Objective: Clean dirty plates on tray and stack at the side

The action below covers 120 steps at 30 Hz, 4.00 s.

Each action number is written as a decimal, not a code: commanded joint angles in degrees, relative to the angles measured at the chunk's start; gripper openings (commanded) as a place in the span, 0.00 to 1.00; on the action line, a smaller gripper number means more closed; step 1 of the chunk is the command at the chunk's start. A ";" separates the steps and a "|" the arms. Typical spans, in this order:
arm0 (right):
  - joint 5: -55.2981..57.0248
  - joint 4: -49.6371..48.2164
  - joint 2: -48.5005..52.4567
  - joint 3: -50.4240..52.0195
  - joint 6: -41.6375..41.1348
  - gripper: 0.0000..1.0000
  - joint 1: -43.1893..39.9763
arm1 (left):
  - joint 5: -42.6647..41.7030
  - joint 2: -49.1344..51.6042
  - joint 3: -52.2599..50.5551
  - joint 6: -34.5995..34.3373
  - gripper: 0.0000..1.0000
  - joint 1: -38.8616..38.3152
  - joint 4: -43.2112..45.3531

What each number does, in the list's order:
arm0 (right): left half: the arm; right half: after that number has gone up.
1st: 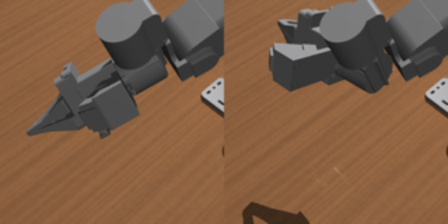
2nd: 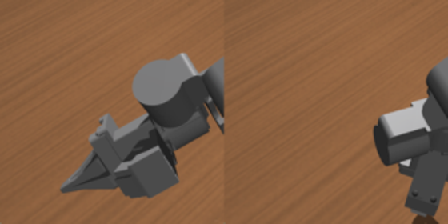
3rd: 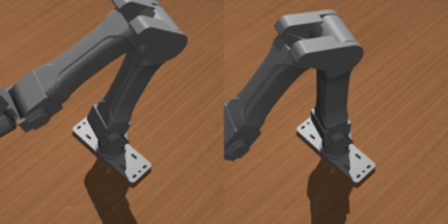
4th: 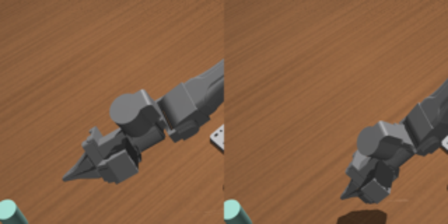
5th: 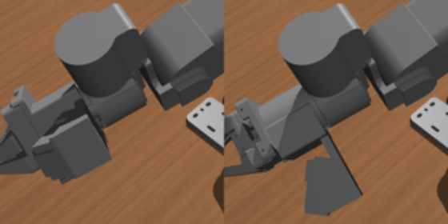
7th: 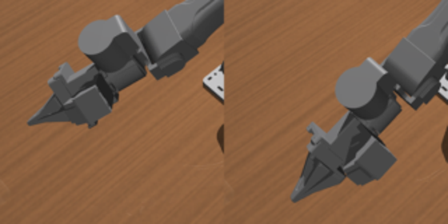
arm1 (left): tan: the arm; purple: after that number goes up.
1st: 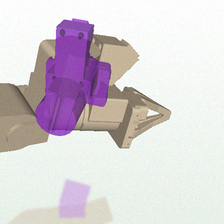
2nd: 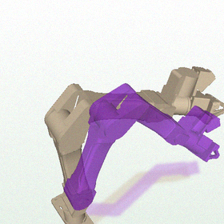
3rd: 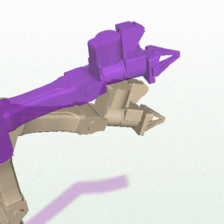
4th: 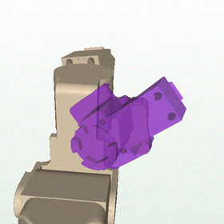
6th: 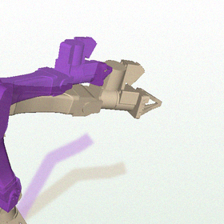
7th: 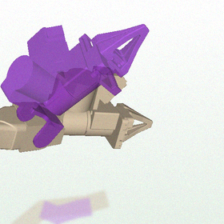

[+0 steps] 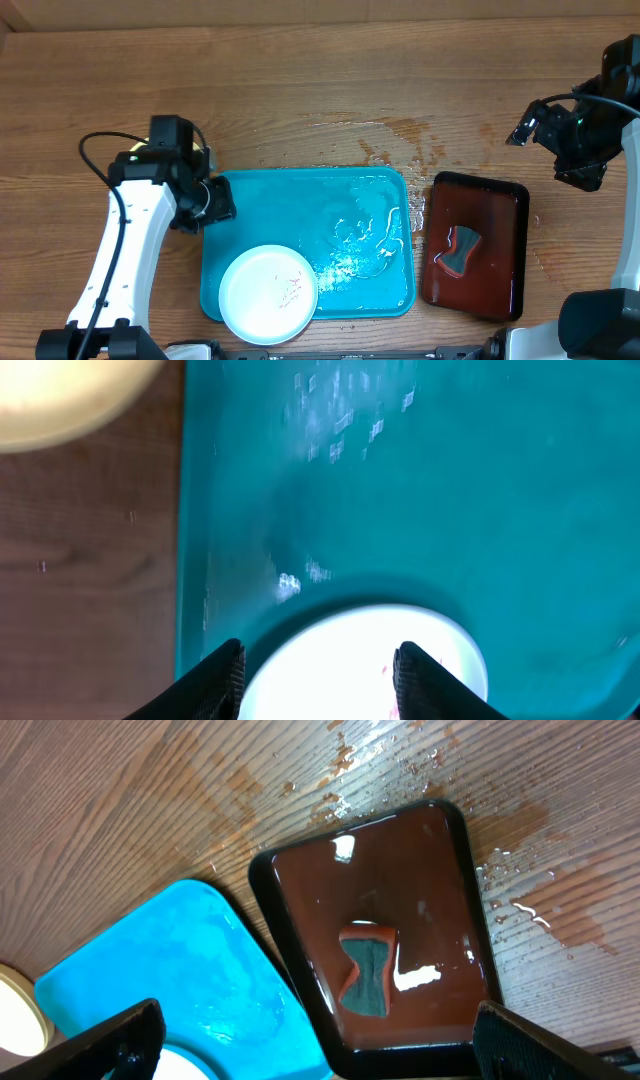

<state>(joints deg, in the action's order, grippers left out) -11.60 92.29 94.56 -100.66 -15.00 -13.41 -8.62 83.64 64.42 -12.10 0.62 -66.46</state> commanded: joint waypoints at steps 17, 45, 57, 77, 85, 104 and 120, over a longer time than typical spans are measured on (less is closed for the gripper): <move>0.39 -3.69 0.09 7.32 0.07 1.00 0.28 | 2.84 1.86 -12.22 2.97 0.34 -14.91 2.71; 0.00 -3.50 0.09 7.67 0.20 1.00 0.28 | 7.54 14.60 -14.05 -0.59 0.04 -11.45 19.02; -4.26 -18.62 0.09 34.18 -2.60 1.00 0.28 | 6.45 14.60 -12.50 -1.81 0.04 -11.52 23.41; -6.05 -22.80 0.07 40.28 -1.03 1.00 0.28 | 2.82 14.60 -11.04 9.46 0.26 -11.47 34.34; -6.05 -22.80 0.07 40.28 0.28 1.00 0.28 | 3.85 14.60 -9.90 19.30 0.12 -11.47 35.80; -6.01 -21.11 0.07 40.26 1.57 1.00 0.28 | 4.76 14.60 -9.70 34.99 0.10 -11.52 46.23; -5.84 -21.33 0.07 40.28 1.60 1.00 0.28 | 3.98 14.38 13.38 3.76 0.09 -11.34 17.27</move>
<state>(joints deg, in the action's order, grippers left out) -17.19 71.18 94.89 -60.27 -13.78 -13.41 -4.16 97.80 70.91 5.08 -10.87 -42.48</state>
